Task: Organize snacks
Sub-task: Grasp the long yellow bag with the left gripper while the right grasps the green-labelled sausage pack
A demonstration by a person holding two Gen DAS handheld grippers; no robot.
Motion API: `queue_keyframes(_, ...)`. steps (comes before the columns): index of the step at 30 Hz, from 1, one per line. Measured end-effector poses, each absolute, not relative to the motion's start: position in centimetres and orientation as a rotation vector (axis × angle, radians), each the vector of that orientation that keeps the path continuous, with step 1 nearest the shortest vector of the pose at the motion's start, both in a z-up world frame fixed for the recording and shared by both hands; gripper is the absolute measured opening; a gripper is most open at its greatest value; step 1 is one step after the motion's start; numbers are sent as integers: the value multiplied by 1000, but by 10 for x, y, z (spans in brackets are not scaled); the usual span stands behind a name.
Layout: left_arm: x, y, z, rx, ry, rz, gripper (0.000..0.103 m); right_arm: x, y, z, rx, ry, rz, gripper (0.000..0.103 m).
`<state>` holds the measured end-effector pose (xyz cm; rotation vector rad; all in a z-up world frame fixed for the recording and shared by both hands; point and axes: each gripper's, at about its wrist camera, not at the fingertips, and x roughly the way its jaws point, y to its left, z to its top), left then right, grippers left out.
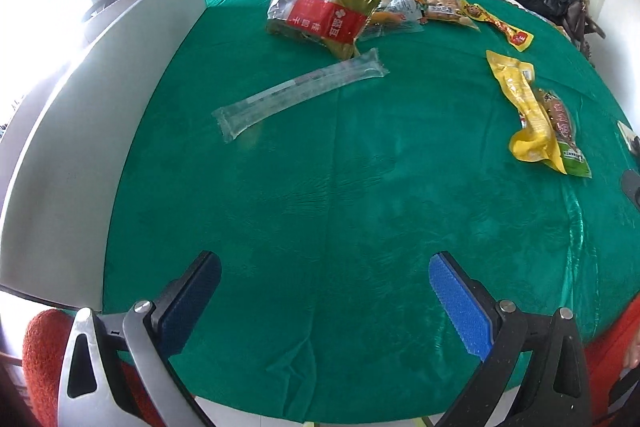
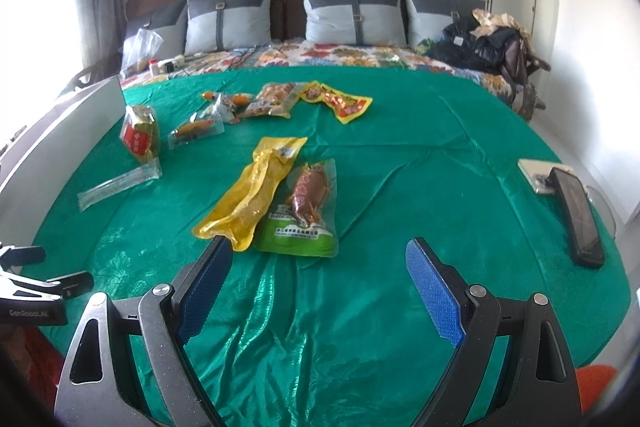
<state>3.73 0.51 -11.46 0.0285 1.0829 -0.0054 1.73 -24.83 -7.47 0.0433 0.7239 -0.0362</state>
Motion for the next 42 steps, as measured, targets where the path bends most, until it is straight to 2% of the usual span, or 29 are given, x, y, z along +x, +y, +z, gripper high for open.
queue_keyframes(7, 51, 10, -134, 8, 1127, -23, 103, 52, -283, -94, 150, 846, -52, 91)
queue_keyframes(12, 52, 12, -134, -2, 1085, -14, 103, 72, -291, -97, 258, 838, 17, 90)
queue_keyframes(17, 47, 12, -135, -10, 1020, -1, 103, 100, -272, -103, 195, 869, 85, 87)
queue_keyframes(21, 56, 12, -134, -15, 1064, 7, 103, 109, -264, -116, 153, 894, 119, 71)
queue_keyframes(24, 71, 6, -131, -33, 1141, 13, 103, 108, -258, -117, 80, 889, 126, 69)
queue_keyframes(27, 84, -12, -120, -69, 1119, -88, 102, 107, -260, -116, 44, 891, 113, 51)
queue_keyframes(29, 97, -32, -111, -66, 1111, -156, 102, 106, -269, -115, 89, 899, 83, 46)
queue_keyframes(36, 159, -131, -101, 110, 1093, -286, 102, 108, -303, -111, 217, 924, -12, 45)
queue_keyframes(41, 186, -173, -122, 188, 1146, -280, 102, 104, -324, -110, 345, 922, -12, 49)
queue_keyframes(42, 186, -174, -124, 191, 1146, -289, 99, 102, -326, -110, 356, 919, -16, 53)
